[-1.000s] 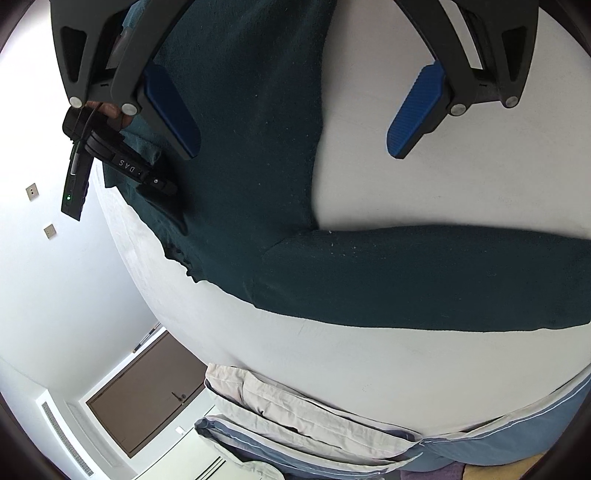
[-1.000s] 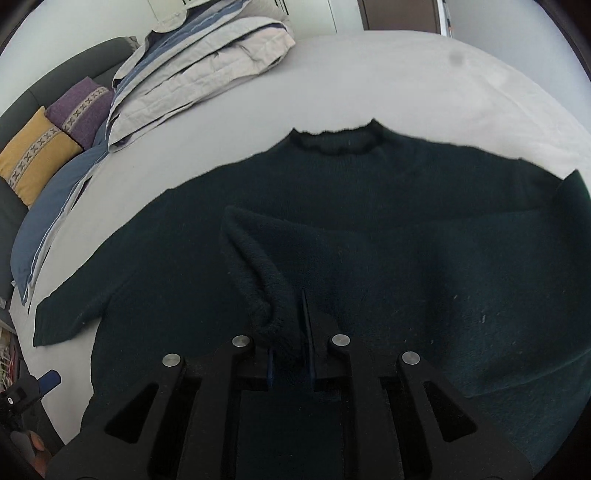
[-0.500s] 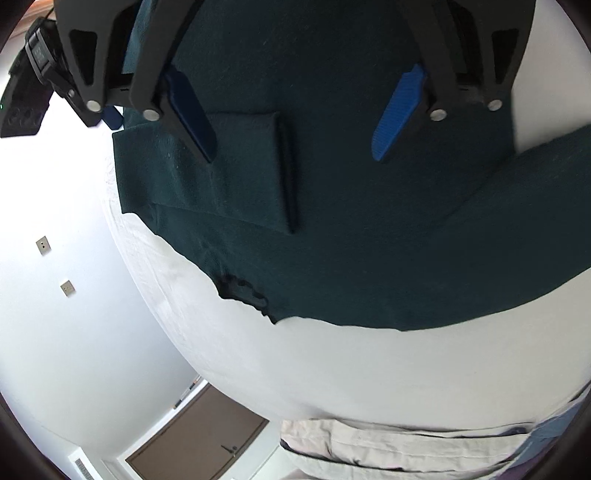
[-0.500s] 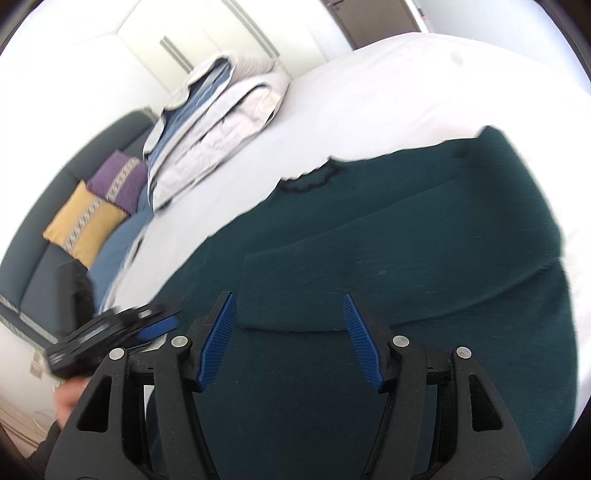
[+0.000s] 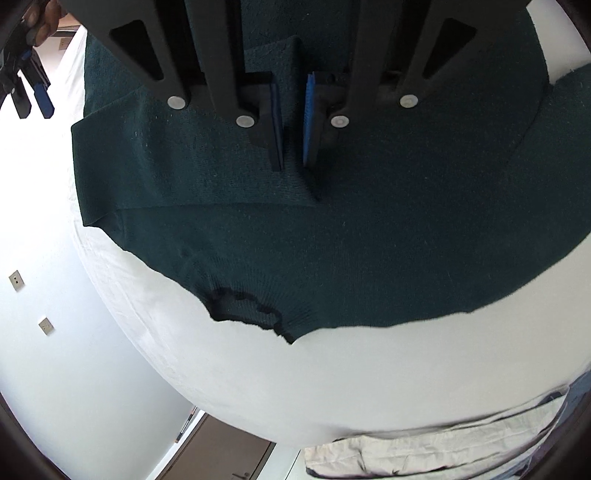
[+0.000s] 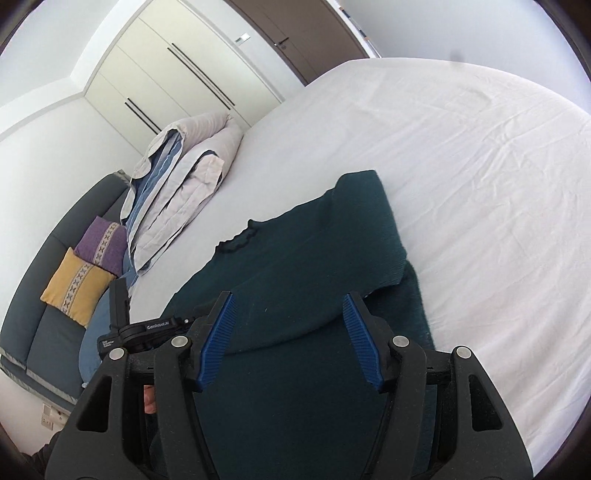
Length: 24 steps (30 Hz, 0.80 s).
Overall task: Fold small clothes
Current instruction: 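Lay the sleeve across the sweater body with the right gripper while the left gripper pinches the sweater side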
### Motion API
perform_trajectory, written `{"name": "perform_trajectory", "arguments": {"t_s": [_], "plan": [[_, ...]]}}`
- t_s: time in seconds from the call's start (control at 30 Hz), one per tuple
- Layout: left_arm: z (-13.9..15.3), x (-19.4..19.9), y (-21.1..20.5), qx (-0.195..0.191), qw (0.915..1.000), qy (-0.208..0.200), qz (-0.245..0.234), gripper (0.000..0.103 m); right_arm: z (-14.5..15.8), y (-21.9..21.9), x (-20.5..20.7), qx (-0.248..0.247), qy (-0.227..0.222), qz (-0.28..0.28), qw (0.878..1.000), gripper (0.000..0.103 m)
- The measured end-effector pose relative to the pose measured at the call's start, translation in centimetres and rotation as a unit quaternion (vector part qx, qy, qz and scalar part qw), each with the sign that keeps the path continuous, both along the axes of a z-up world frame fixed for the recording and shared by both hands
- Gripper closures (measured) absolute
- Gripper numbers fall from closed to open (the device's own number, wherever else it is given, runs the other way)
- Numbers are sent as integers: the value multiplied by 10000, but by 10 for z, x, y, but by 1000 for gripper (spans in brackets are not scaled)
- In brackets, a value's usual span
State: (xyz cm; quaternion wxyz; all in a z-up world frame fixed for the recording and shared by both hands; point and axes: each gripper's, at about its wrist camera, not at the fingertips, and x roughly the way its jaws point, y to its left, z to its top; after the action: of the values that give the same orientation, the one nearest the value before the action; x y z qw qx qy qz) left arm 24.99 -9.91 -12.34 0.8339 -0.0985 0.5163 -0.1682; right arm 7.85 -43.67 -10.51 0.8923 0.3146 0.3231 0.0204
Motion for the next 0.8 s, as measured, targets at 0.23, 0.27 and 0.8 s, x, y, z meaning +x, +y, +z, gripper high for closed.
{"name": "perform_trajectory", "arguments": {"t_s": [0.23,0.27,0.8], "plan": [[24,-3,14,174,9963,-805,248,94,2,-46,33,-385,293,-508,9975,44],[21,-1,19,146,9961,-806,313,94,0,-55,41,-391,391,-580,9968,44],[-19,3,26,42,9968,-747,276,94,-65,-96,191,-962,1550,-363,9826,94]]}}
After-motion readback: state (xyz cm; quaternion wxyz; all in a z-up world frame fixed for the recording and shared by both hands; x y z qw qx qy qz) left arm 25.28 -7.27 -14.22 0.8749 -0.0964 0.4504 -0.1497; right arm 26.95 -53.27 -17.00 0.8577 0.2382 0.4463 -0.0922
